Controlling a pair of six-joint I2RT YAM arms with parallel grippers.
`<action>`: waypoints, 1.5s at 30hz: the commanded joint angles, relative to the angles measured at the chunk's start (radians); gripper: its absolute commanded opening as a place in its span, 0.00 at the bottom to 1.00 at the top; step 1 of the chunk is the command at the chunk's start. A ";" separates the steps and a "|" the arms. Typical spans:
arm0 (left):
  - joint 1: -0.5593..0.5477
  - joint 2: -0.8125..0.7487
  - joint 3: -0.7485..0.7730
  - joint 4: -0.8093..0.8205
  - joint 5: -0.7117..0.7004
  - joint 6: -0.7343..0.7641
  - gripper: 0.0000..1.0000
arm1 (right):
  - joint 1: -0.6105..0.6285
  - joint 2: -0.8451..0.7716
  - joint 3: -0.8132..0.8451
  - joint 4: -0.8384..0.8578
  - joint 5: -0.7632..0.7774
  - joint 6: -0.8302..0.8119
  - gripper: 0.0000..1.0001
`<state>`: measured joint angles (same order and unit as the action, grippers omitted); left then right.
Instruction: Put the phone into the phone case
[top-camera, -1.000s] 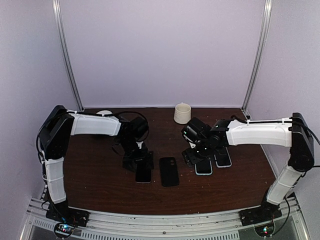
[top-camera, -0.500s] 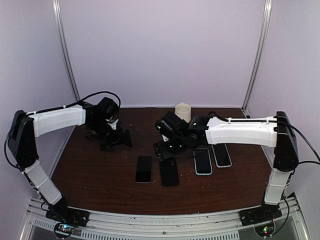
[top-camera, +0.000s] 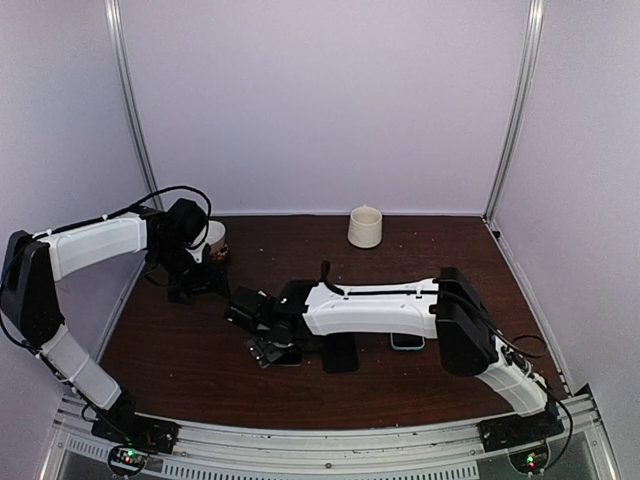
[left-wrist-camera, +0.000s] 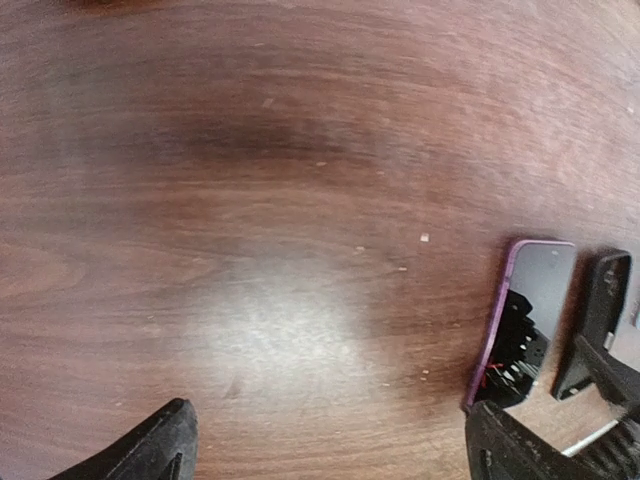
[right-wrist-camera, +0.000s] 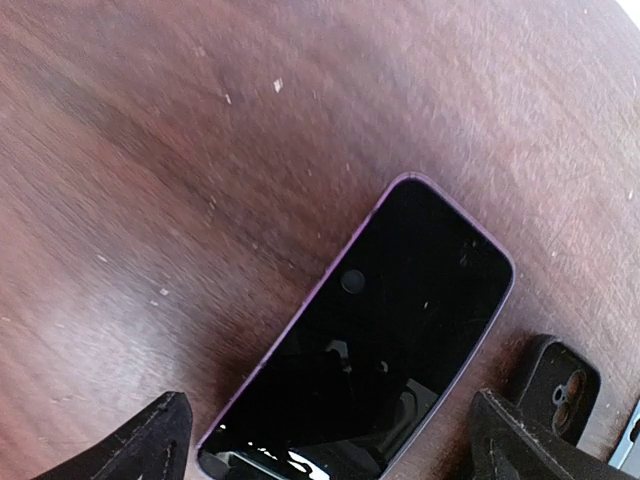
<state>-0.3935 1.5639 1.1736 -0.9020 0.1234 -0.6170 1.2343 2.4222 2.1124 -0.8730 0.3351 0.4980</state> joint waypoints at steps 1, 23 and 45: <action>0.010 -0.007 -0.003 0.052 0.086 0.031 0.98 | 0.002 0.051 0.087 -0.105 0.039 0.015 0.99; 0.067 0.027 -0.031 0.081 0.151 0.019 0.97 | -0.082 -0.102 -0.186 -0.038 -0.309 0.062 0.99; 0.094 0.037 -0.050 0.106 0.219 0.013 0.97 | -0.153 0.127 0.130 -0.155 -0.269 0.101 0.91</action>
<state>-0.3130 1.5990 1.1339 -0.8265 0.3214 -0.6041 1.0874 2.5065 2.2246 -1.0000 0.0586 0.5678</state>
